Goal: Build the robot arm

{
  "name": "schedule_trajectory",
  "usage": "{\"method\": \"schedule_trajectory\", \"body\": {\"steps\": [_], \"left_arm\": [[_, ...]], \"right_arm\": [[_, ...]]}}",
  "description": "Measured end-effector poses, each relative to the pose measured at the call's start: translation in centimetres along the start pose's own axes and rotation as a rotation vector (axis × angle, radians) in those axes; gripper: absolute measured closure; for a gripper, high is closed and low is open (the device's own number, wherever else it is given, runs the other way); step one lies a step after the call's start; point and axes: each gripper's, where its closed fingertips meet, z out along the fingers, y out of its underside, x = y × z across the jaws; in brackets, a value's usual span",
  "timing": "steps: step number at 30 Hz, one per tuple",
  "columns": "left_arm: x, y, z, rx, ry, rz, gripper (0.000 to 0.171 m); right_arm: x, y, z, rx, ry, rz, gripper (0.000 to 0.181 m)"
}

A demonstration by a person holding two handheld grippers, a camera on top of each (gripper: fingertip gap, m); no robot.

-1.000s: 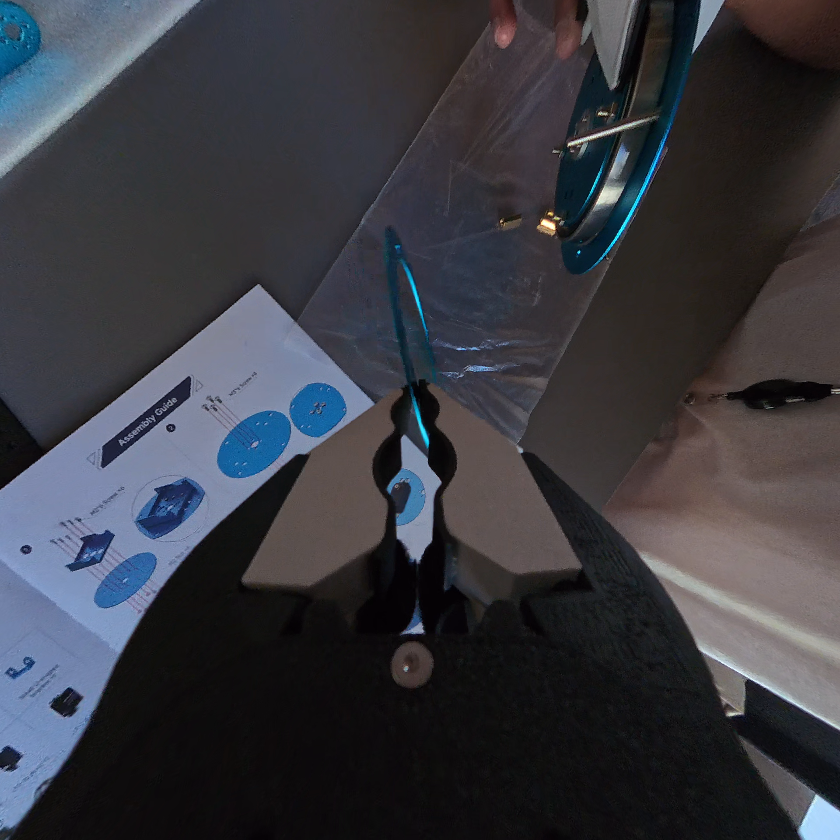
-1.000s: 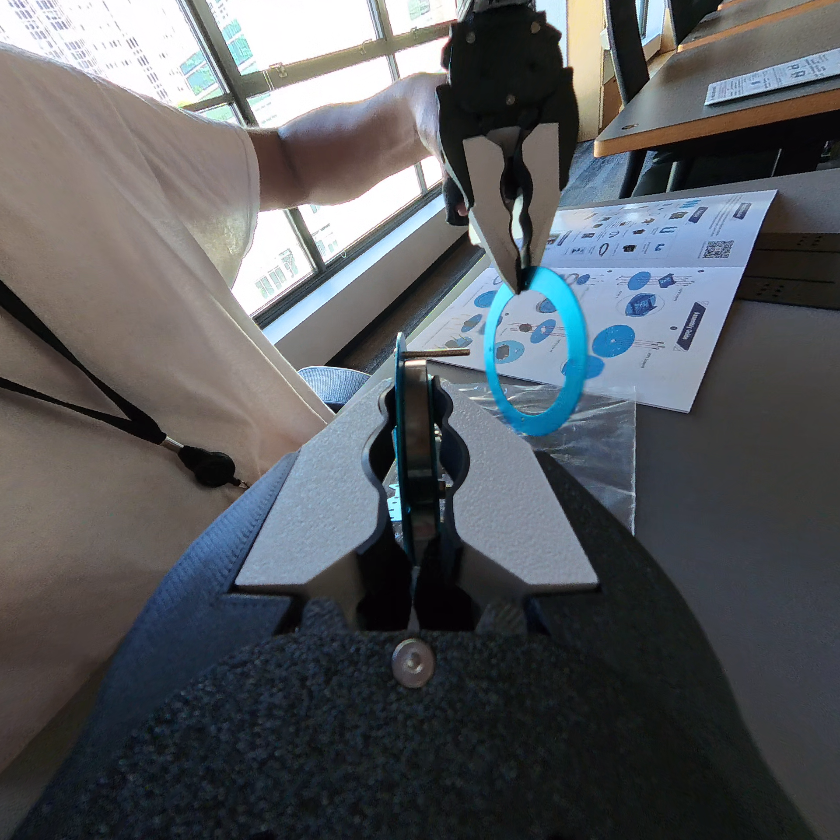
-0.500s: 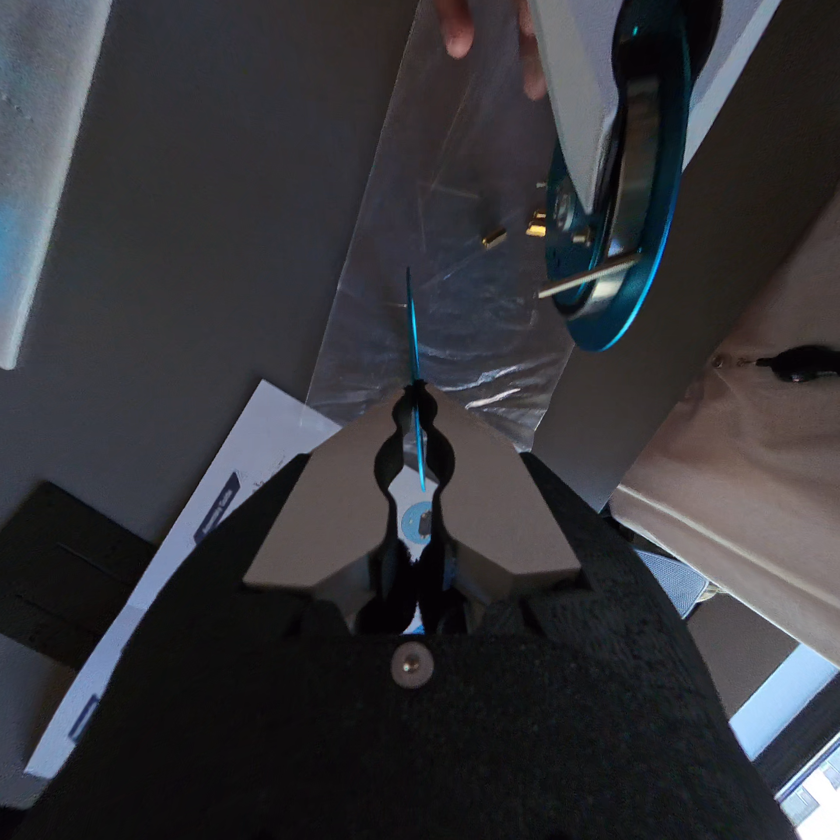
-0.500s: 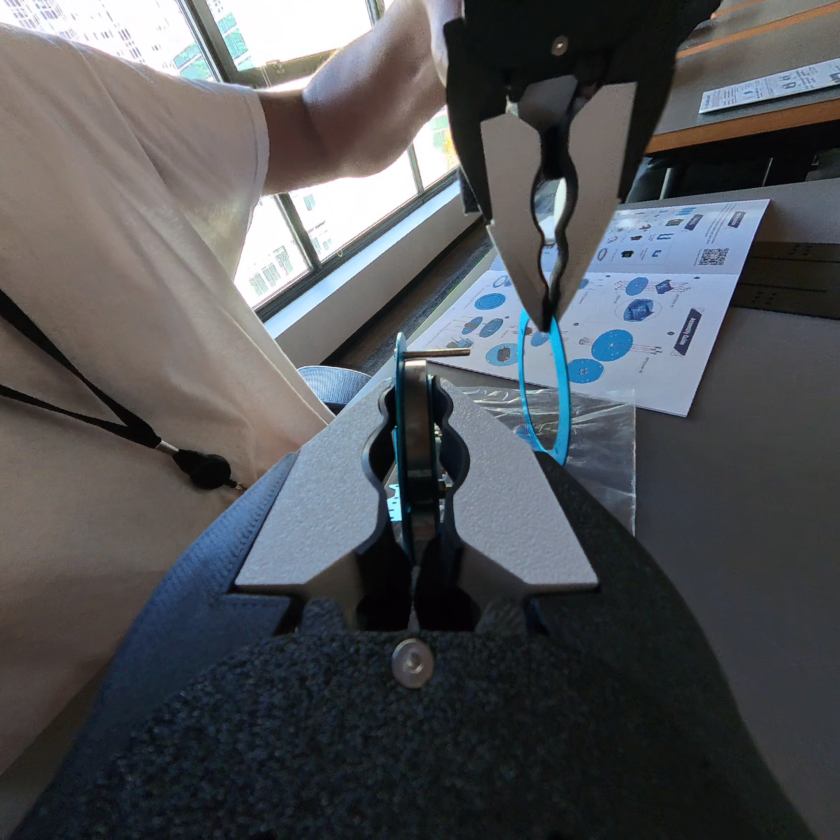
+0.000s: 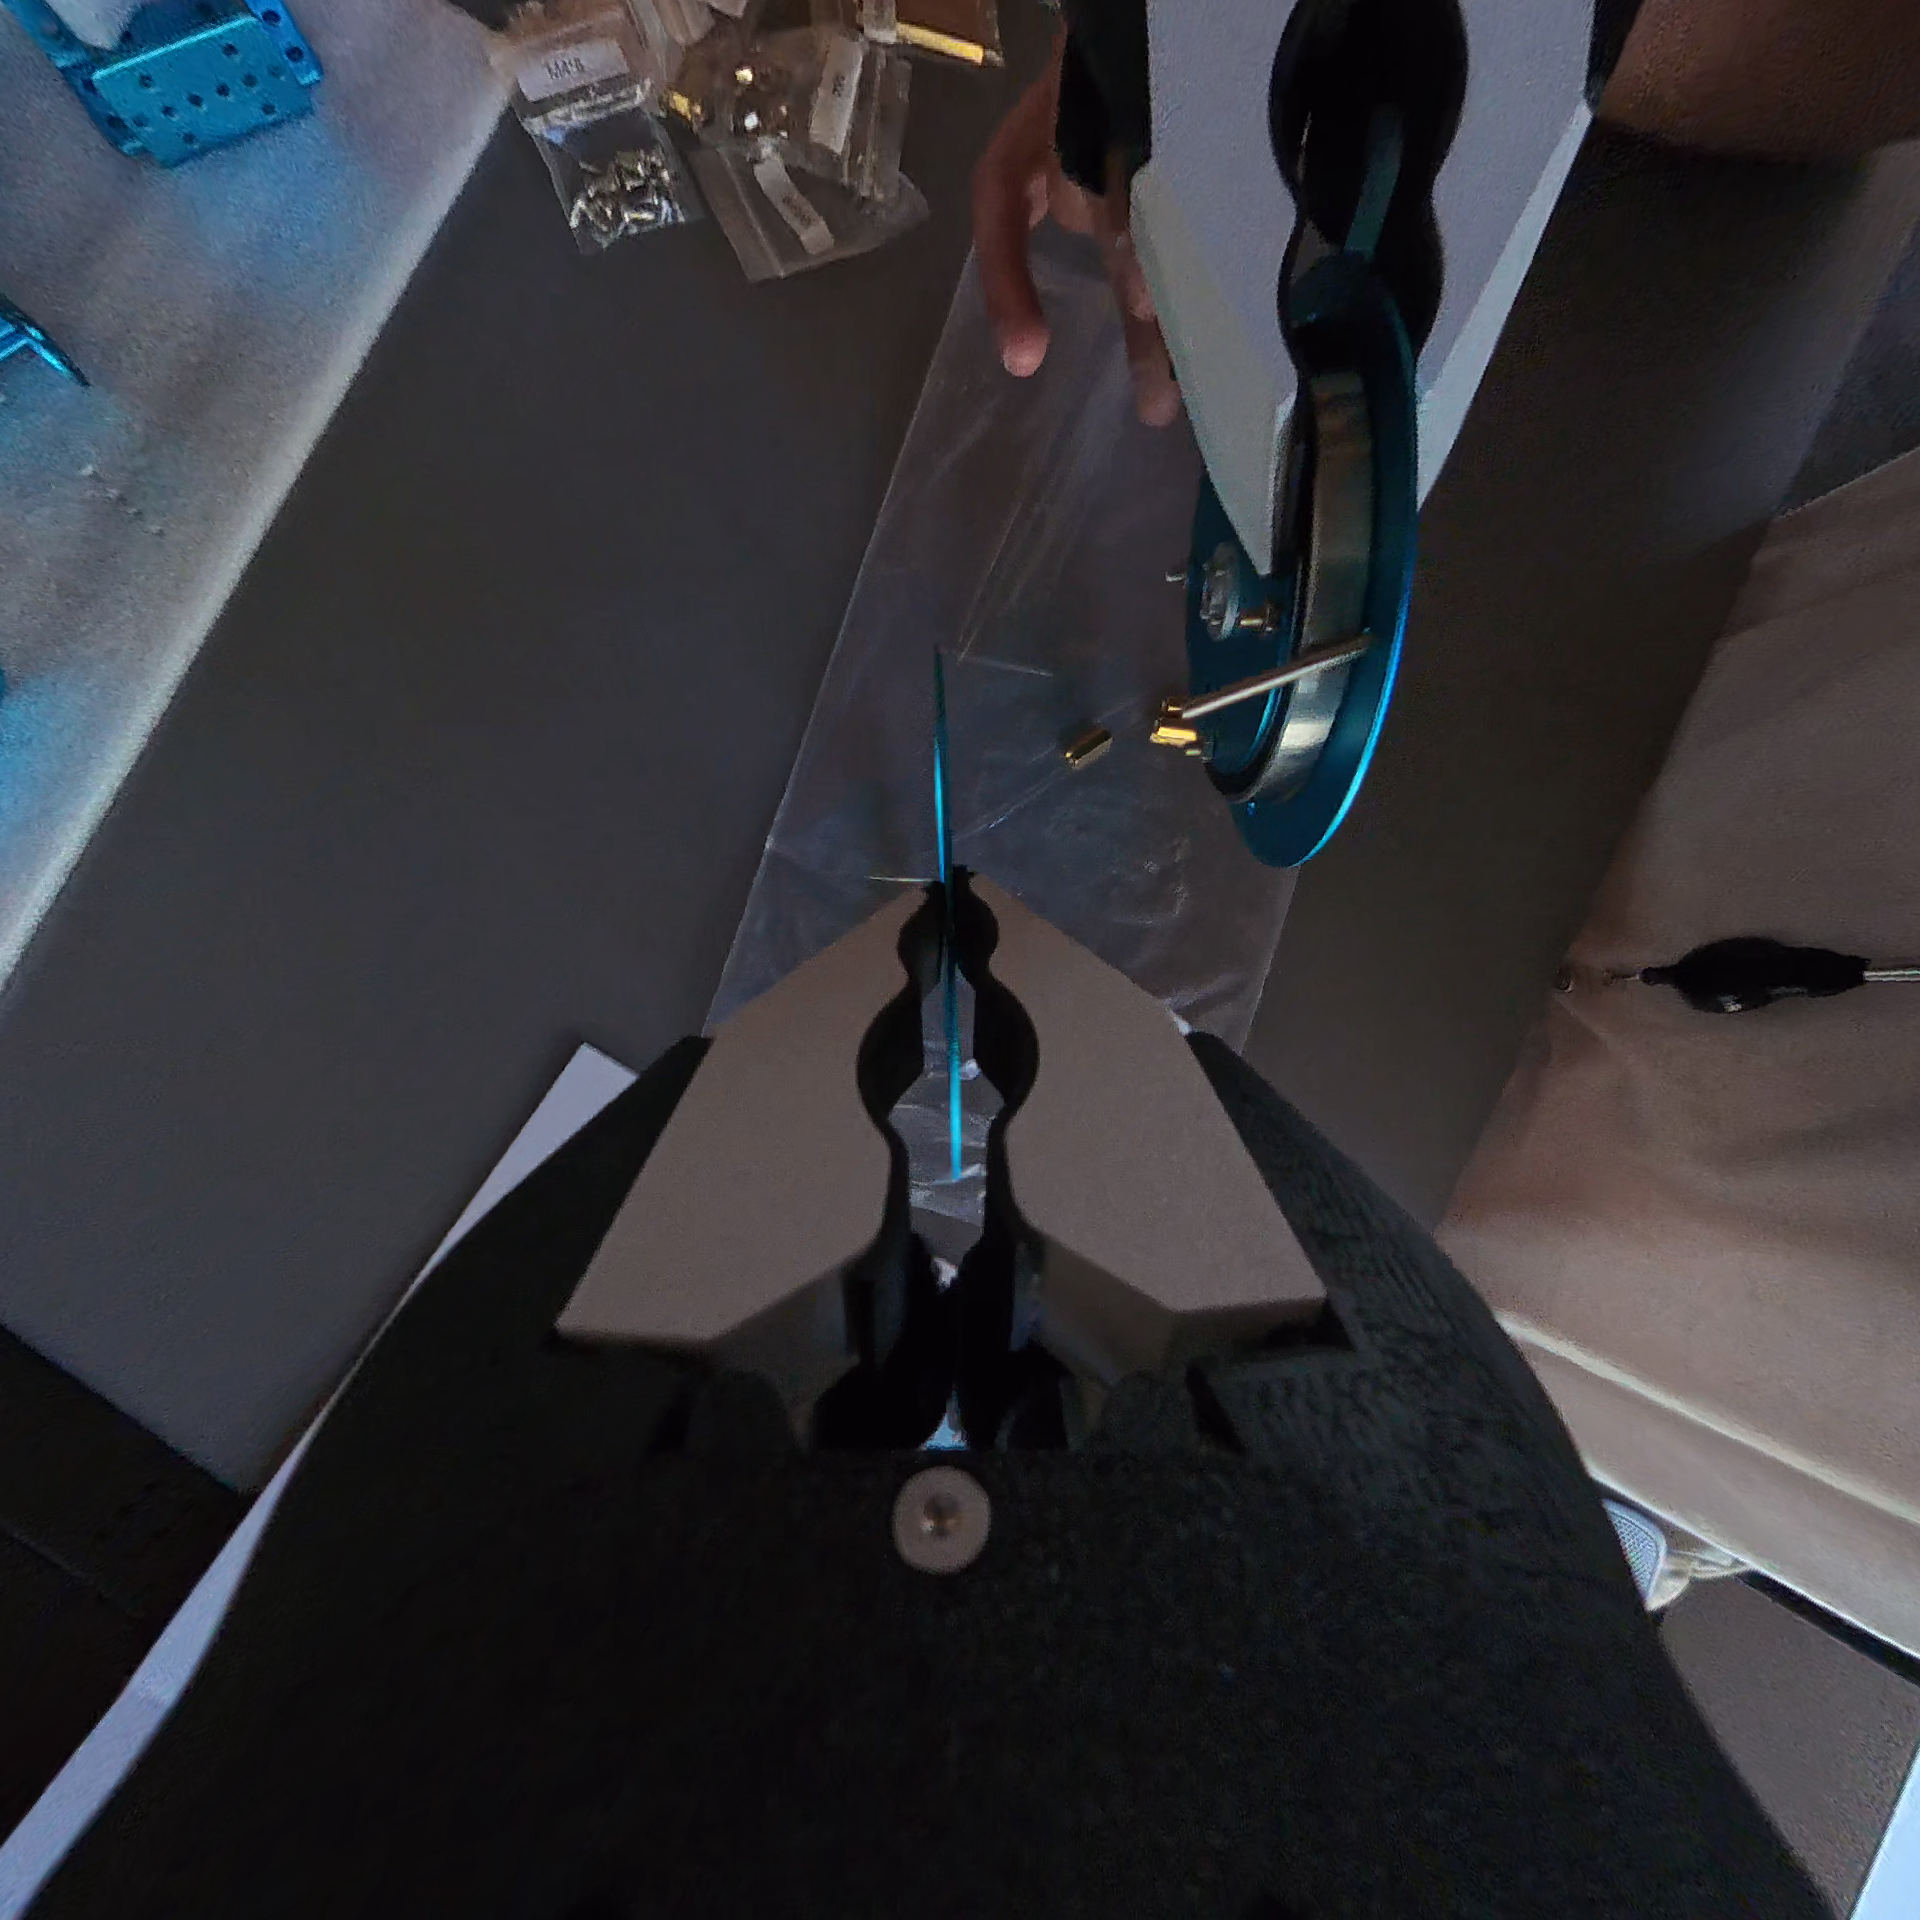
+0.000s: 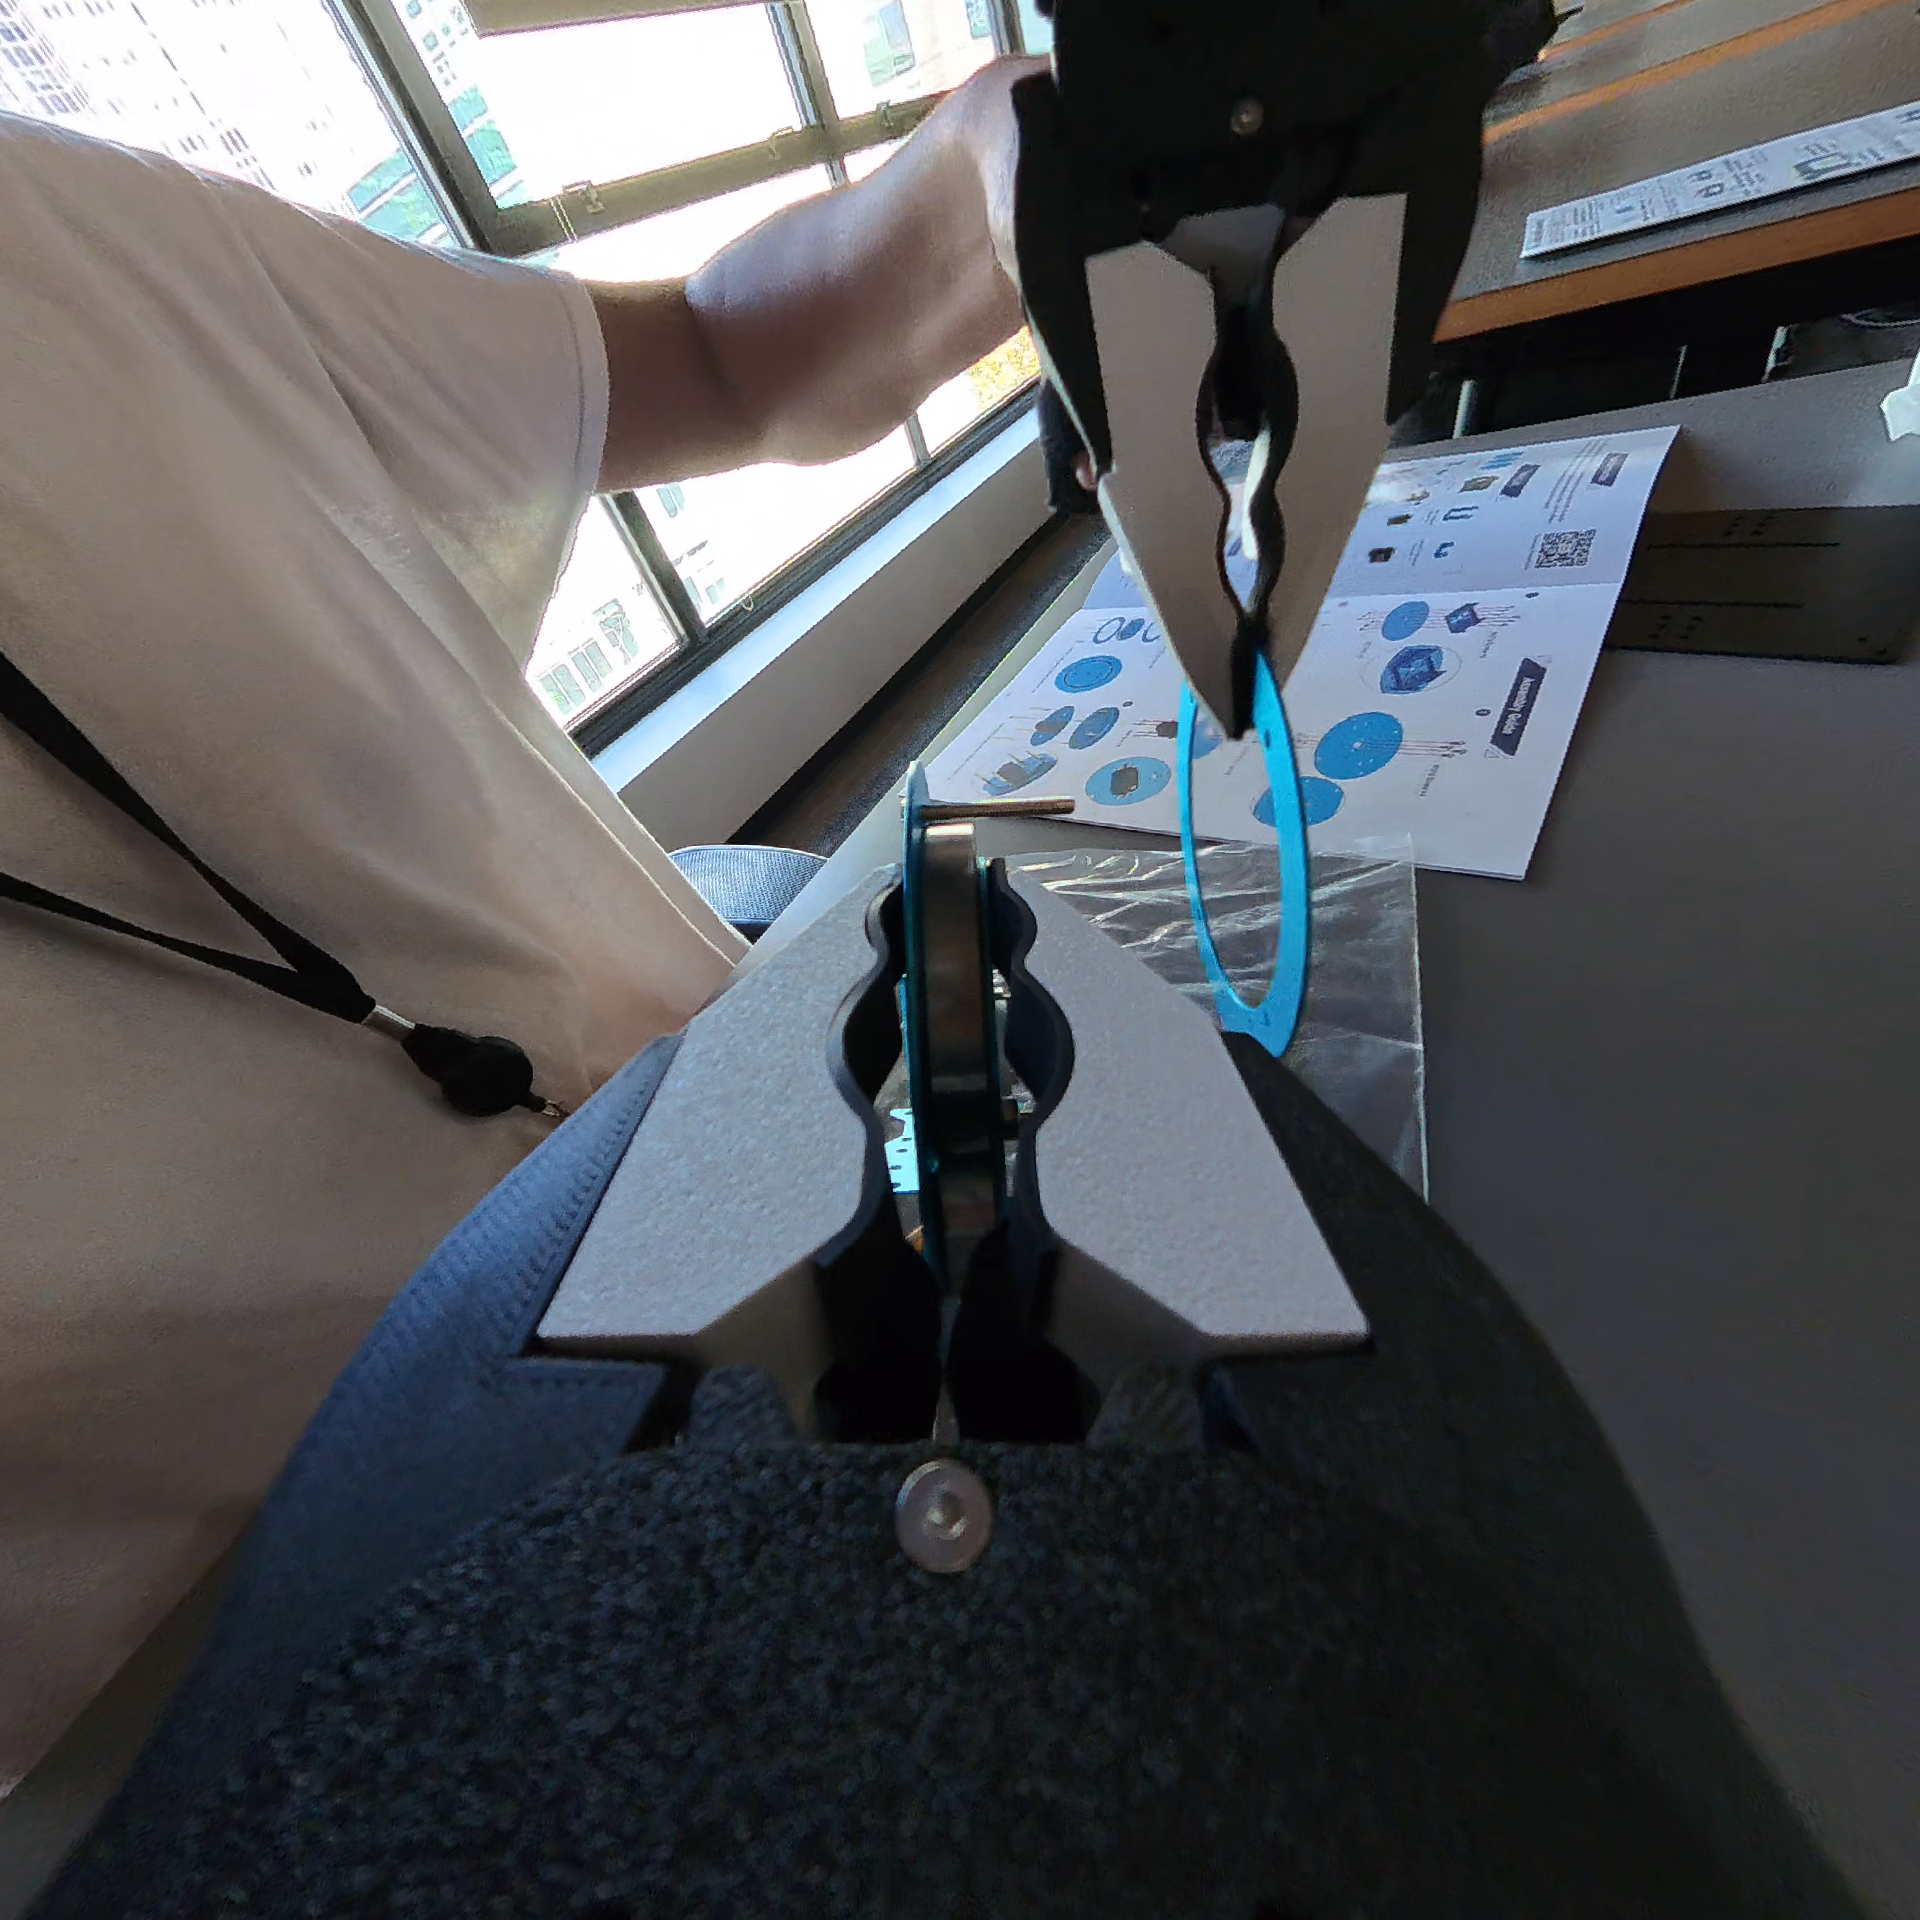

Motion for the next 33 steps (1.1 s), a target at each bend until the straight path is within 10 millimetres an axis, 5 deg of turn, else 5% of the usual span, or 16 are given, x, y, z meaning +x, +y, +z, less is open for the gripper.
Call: {"method": "schedule_trajectory", "body": {"steps": [5,14,19,33], "left_arm": [[-0.5,0.2,-1.1,0.127,0.008,-0.136,0.171],[2.8,-2.6,-2.1,0.541,0.034,-0.138,0.171],[2.9,-3.3,-2.2,0.687,0.035,-0.210,0.171],[3.3,-3.7,-0.9,0.765,0.085,-0.258,0.171]], "right_arm": [[0.0,-0.1,0.4,-0.001,0.016,-0.019,0.169],[1.4,-2.6,-0.1,0.156,0.116,-0.072,0.169],[1.2,-3.3,-0.5,0.213,0.100,-0.060,0.169],[1.1,-3.1,-0.2,0.228,0.057,-0.017,0.169]]}}
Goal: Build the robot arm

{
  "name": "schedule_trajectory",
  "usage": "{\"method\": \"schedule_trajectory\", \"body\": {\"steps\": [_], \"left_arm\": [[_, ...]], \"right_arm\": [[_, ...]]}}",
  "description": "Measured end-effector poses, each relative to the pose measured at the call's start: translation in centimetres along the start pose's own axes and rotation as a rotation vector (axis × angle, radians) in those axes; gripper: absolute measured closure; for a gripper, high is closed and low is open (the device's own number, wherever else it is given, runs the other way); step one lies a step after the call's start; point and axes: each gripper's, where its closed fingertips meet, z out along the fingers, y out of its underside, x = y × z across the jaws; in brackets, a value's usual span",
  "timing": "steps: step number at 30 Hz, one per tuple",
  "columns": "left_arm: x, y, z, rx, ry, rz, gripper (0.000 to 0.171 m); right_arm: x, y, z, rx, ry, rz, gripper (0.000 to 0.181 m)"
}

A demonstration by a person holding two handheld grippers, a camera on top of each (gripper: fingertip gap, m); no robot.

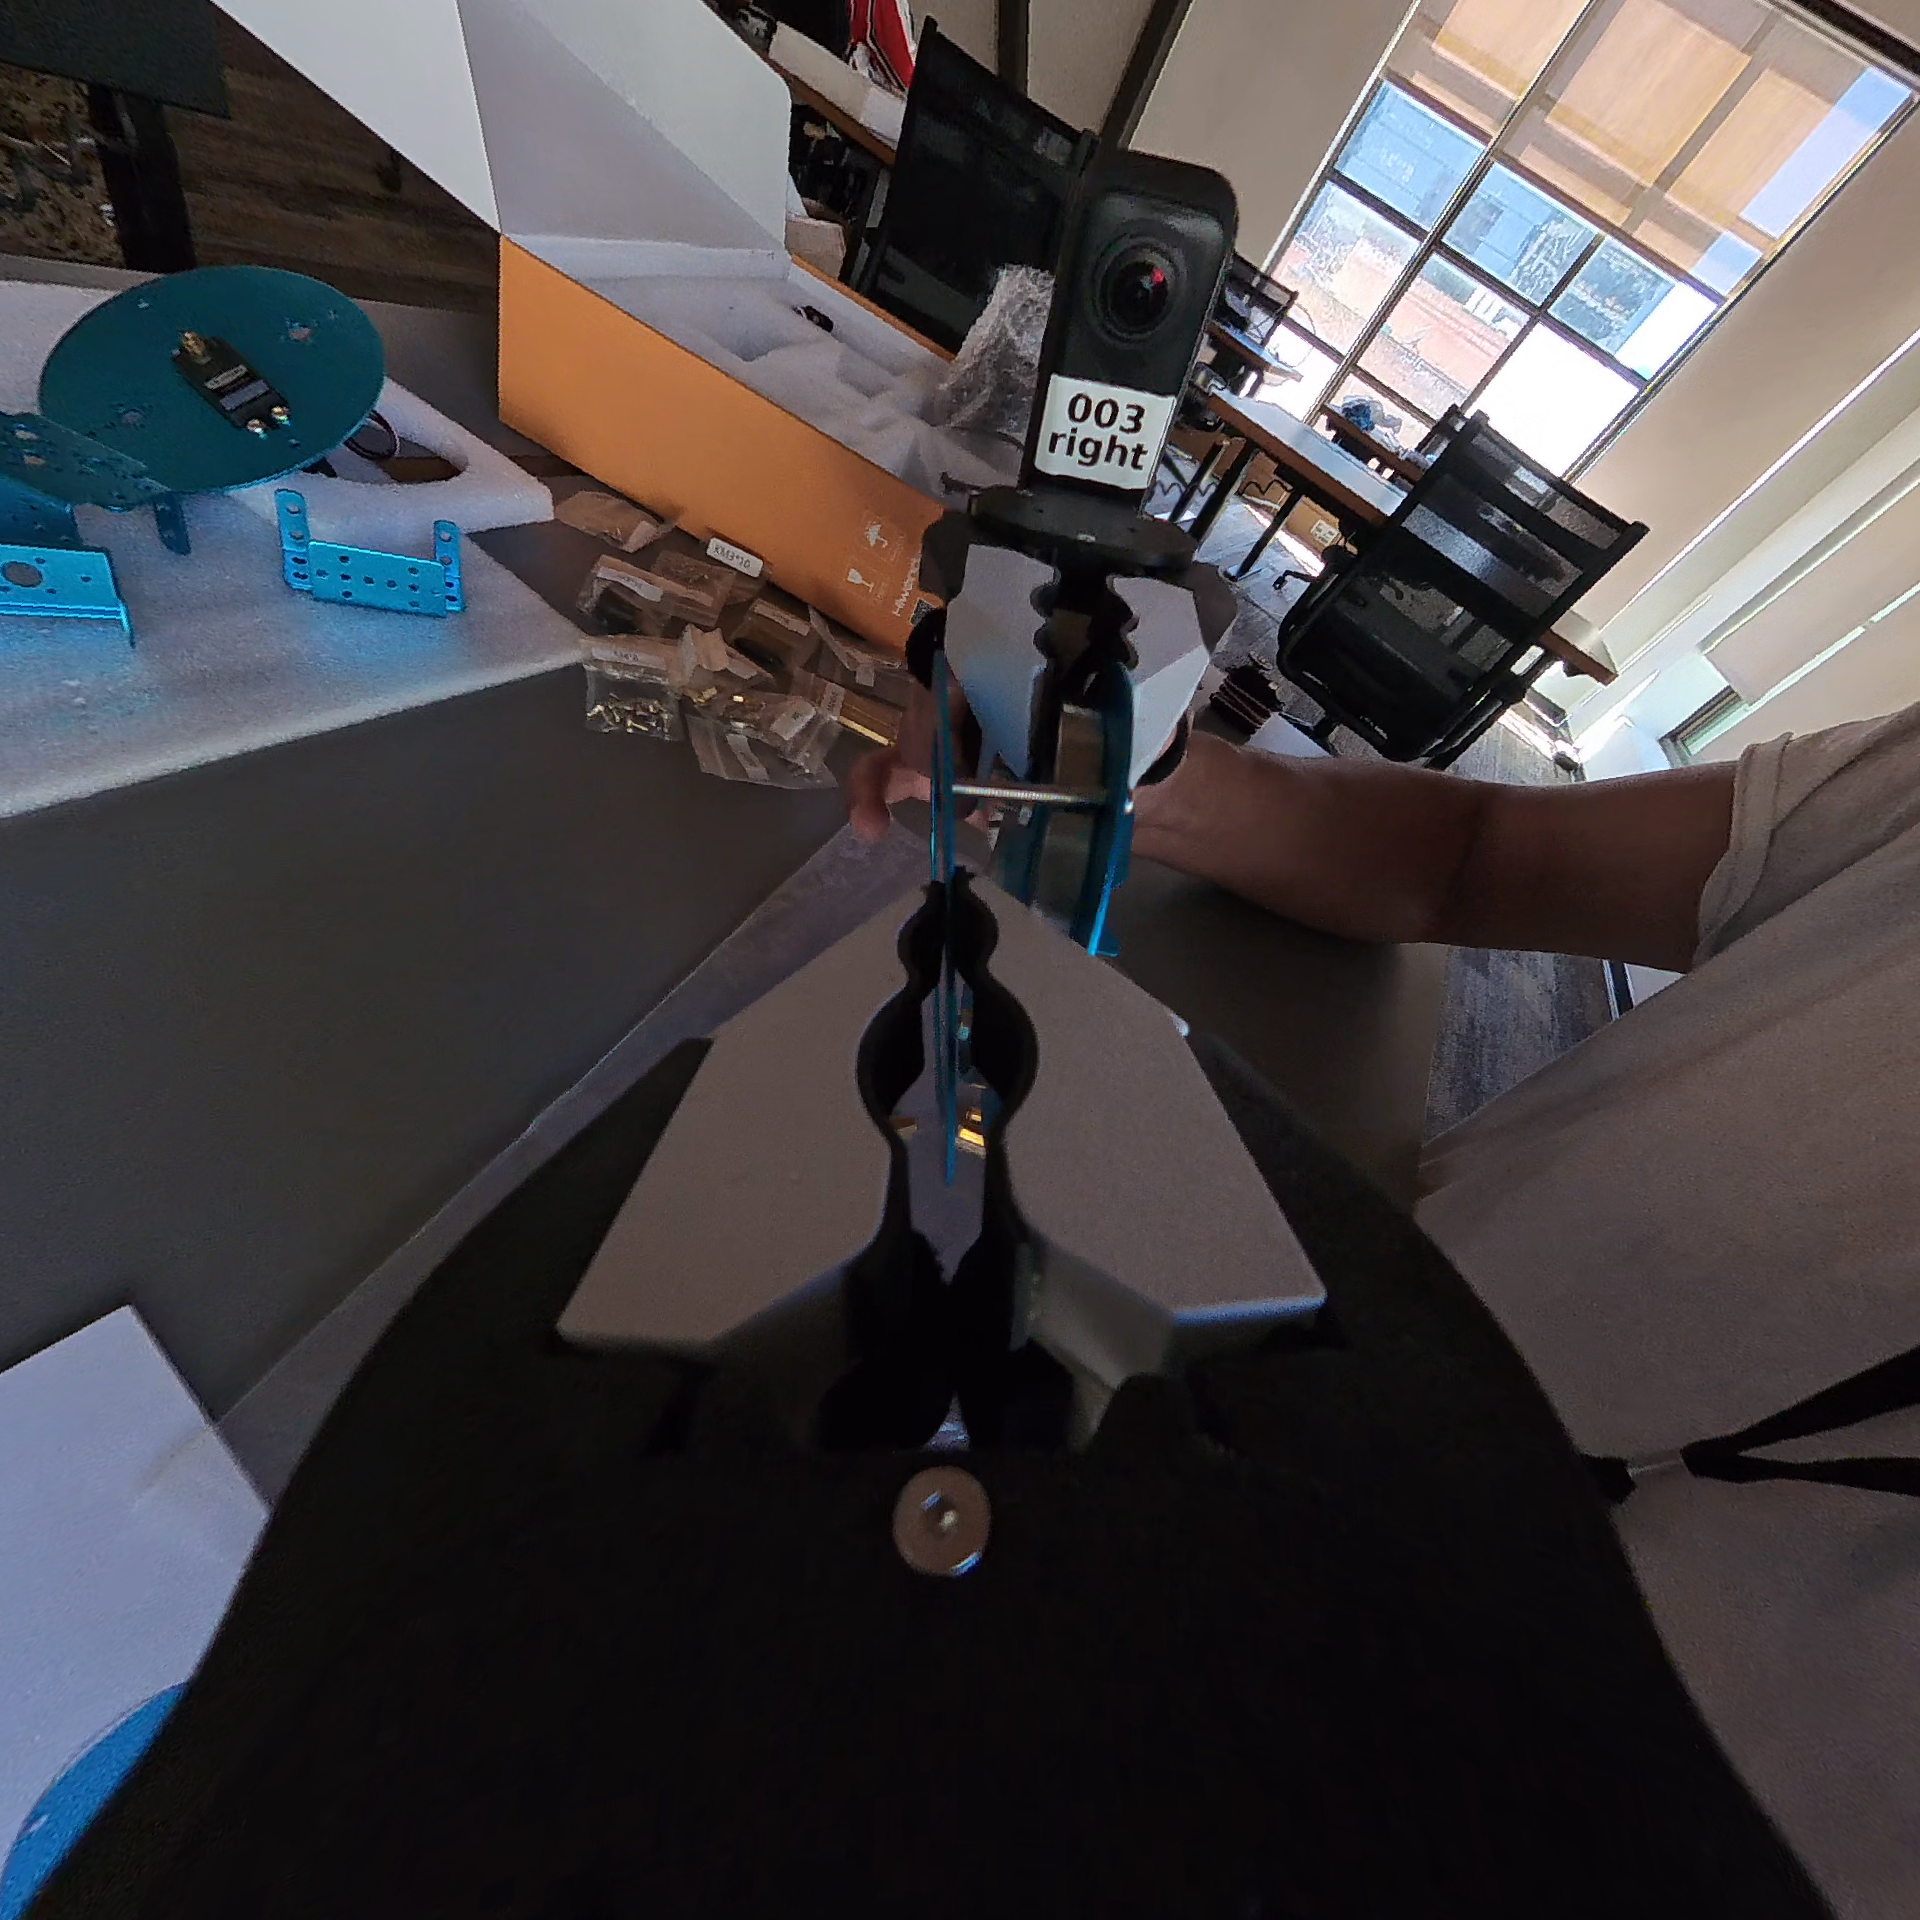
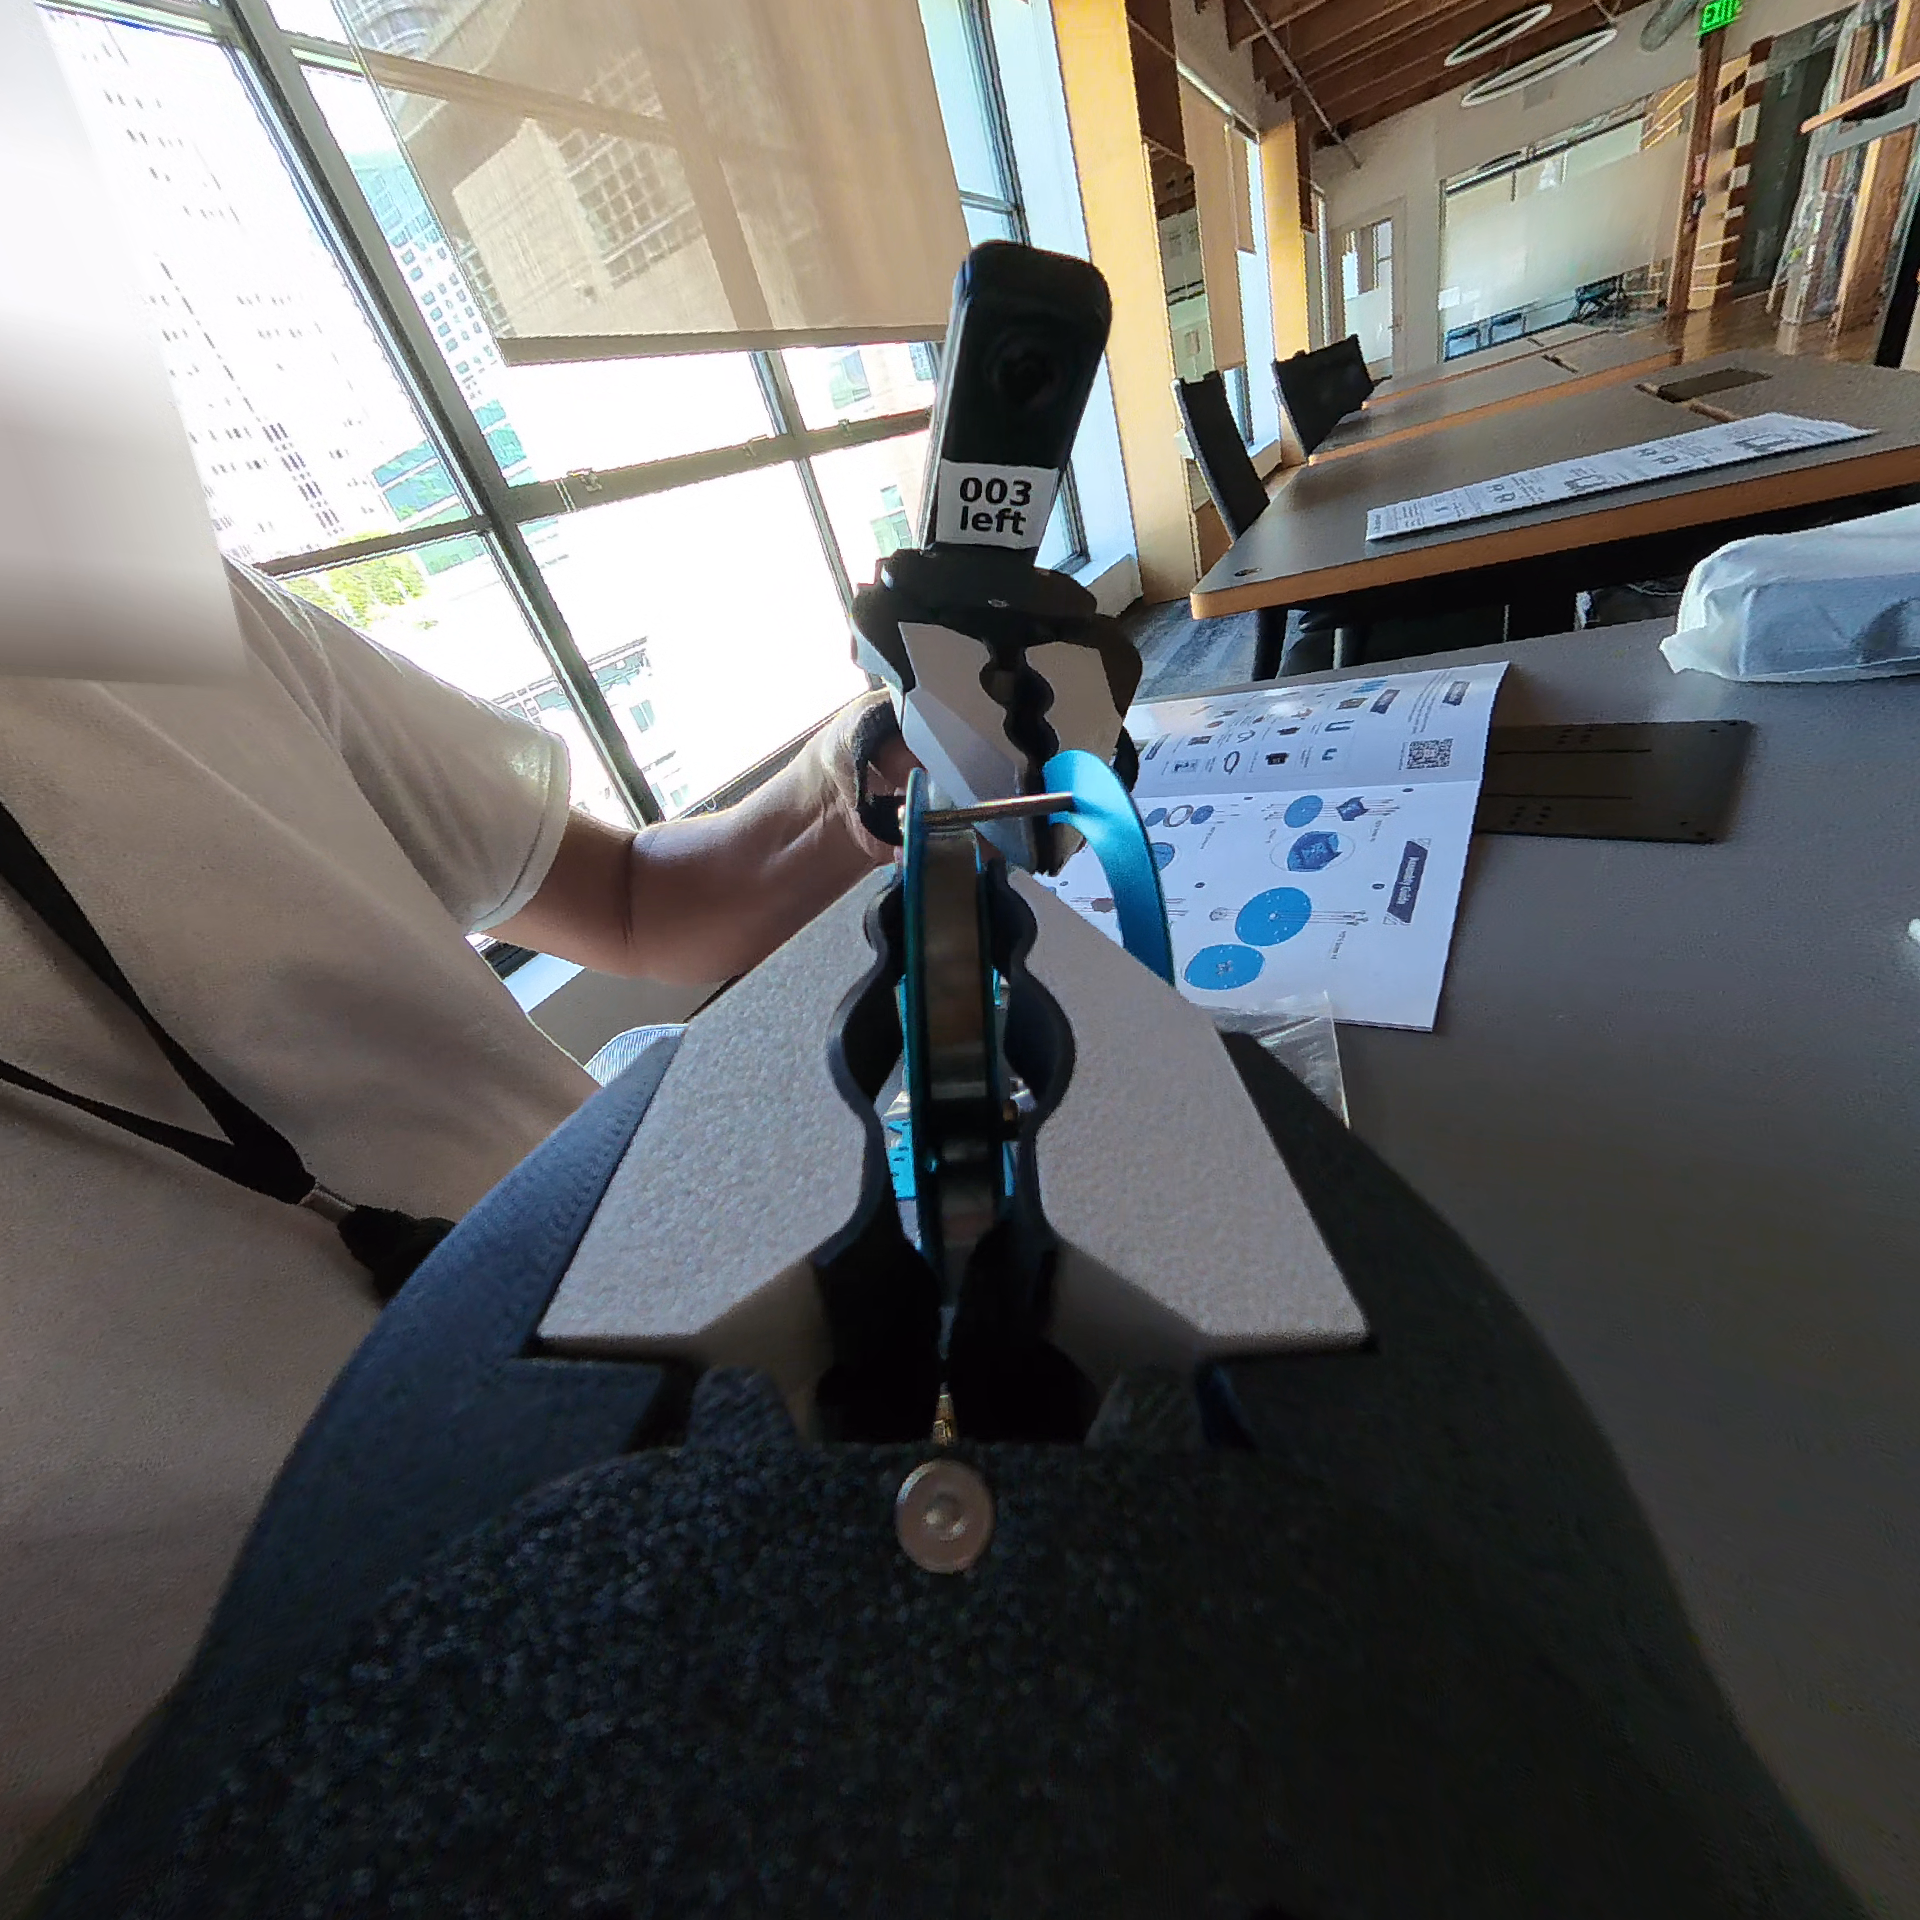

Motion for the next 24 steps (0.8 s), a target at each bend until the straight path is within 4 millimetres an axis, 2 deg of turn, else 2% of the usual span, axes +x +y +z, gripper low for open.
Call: {"method": "schedule_trajectory", "body": {"steps": [24], "left_arm": [[0.35,0.01,0.18,0.043,0.027,0.038,0.171]], "right_arm": [[0.63,0.15,-0.18,0.014,0.009,0.053,0.169]]}}
